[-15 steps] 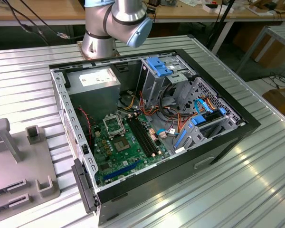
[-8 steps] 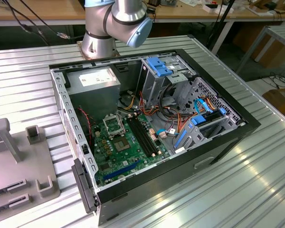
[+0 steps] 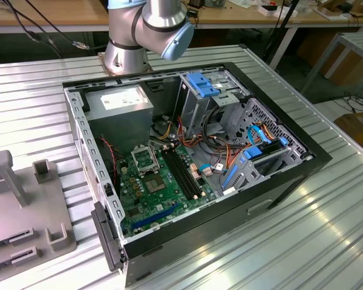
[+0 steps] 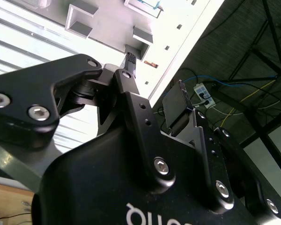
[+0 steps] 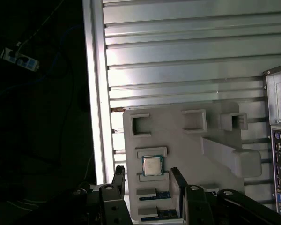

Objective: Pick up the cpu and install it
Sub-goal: 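Pick up the cpu and move it towards the insertion slot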

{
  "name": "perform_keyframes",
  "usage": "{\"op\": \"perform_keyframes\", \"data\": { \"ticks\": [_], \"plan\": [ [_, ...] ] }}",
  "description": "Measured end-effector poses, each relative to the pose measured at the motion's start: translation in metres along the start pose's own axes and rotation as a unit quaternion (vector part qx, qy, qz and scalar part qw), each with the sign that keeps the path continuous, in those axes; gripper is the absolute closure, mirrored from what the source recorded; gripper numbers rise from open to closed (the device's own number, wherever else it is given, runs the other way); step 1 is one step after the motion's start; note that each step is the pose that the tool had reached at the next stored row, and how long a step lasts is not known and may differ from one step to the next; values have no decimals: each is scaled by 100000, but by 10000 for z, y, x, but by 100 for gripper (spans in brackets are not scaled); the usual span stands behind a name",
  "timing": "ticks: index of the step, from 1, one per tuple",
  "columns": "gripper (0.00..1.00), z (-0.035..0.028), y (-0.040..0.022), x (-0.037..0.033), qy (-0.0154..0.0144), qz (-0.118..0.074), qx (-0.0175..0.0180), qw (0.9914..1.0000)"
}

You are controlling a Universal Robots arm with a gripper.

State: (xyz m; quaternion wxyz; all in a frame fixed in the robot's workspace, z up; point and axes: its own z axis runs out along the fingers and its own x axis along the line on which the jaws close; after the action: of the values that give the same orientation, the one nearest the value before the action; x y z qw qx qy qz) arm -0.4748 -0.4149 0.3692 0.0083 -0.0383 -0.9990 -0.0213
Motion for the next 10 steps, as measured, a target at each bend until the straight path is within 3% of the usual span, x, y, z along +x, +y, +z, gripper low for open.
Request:
{"op": "perform_keyframes", "data": {
  "ticks": [5, 10],
  "plan": [
    [49, 0, 0, 0, 14, -268, 7, 100000],
    [49, 13, 0, 0, 135, -2689, 57, 99964]
  ]
}}
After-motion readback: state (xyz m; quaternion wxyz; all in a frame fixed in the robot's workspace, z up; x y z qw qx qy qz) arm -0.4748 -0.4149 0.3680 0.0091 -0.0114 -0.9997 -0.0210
